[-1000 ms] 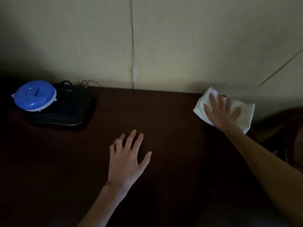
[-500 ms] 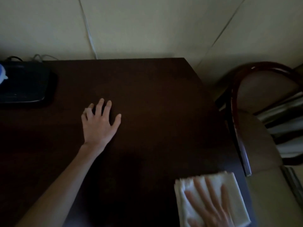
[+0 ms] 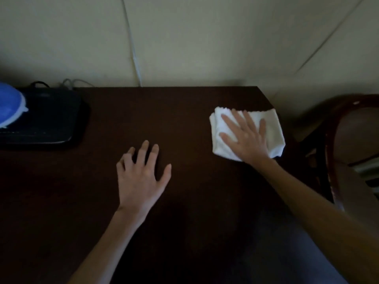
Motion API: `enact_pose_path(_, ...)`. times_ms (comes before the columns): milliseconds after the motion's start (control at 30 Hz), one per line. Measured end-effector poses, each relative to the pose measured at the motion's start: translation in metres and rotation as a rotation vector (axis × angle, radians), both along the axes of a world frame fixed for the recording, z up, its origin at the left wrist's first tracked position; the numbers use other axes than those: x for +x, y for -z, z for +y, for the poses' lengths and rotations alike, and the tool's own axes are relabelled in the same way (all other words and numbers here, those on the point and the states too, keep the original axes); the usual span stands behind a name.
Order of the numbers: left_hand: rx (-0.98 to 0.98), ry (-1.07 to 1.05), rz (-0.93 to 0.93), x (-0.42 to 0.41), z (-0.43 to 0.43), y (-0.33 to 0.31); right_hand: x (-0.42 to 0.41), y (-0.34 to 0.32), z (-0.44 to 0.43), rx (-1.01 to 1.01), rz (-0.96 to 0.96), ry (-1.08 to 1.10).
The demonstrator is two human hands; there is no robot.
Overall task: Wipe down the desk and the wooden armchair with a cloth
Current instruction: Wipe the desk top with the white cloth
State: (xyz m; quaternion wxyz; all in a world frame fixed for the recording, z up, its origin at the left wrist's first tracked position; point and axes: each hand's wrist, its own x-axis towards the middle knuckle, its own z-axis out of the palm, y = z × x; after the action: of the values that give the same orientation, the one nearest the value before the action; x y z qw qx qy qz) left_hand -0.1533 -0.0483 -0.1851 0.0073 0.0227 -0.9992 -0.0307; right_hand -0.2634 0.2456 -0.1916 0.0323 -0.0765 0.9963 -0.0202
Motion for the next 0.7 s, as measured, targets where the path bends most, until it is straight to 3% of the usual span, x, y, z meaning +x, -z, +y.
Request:
enact_pose_path(133, -0.007, 0.000, 0.042, -0.002, -0.002, 0.010, -0.084, 0.005, -0.012, -0.061, -0.002, 0.112)
enact_pose_path(267, -0.014, 0.005, 0.040, -0.004, -0.003, 0.008, -0.076, 0.004, -0.011, -0.008, 0.014, 0.055)
enact_pose_path(400, 0.024, 0.012, -0.003, -0.003, -0.005, 0.001, 0.034, -0.003, -0.029, 0.024, 0.020, -0.090)
enact_pose_path(567, 0.085, 0.070, -0.047, 0.006, -0.011, 0.000, 0.262, 0.004, -0.059, -0.049, 0.061, -0.267)
enact_pose_path(700, 0.103, 0.112, -0.066, 0.021, -0.025, -0.005, 0.361, 0.005, -0.066, 0.085, 0.054, -0.401)
